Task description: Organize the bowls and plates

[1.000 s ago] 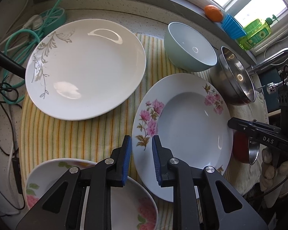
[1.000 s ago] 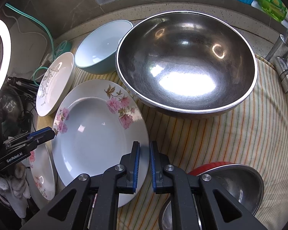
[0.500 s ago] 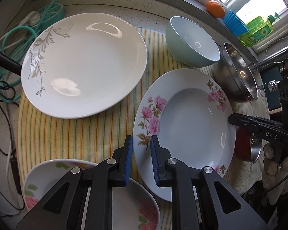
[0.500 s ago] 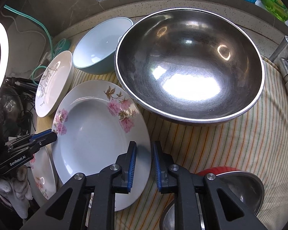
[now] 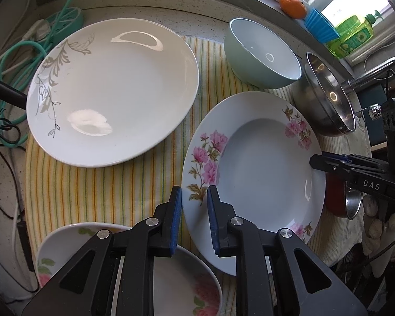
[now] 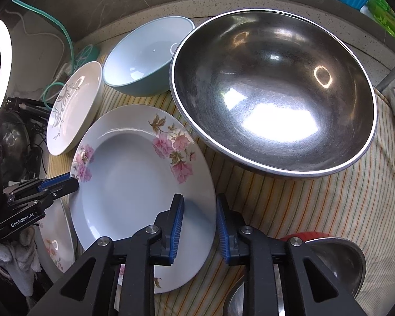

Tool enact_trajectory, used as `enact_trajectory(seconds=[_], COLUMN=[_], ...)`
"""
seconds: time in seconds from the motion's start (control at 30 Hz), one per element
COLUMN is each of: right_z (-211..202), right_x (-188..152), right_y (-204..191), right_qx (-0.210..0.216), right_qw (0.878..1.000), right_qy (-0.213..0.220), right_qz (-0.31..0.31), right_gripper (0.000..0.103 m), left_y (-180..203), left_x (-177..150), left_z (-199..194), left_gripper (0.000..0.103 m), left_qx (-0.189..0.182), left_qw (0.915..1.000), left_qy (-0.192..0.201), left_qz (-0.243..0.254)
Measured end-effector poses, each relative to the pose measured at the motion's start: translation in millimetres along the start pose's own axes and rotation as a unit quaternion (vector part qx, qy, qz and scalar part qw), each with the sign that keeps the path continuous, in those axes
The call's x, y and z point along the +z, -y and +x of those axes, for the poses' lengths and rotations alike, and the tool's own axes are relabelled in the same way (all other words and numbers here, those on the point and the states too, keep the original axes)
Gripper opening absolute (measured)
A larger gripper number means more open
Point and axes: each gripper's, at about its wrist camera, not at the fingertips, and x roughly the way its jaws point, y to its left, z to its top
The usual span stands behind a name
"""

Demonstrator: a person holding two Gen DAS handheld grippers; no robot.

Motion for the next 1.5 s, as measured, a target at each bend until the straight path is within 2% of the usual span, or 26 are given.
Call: enact_trajectory(seconds=[0.73, 1.5], right_z=[-7, -28], right_x=[-7, -32], right_y=[-4, -17], right_qx=[-0.023, -0.039], right_qw=[1.000, 0.997], right_qy=[0.008, 0.036], right_qz=[0.017, 0.054], right_gripper=[0.023, 0.023], left_y=[-4, 4], left_x=[2, 13], left_z=[0, 4], left_gripper=[0.018, 0.019], left_qx=[-0.001, 0.004], left_qw=[0.9998, 0.9997], left_qy=[0.006, 0.005], left_qz=[-0.021, 0.021])
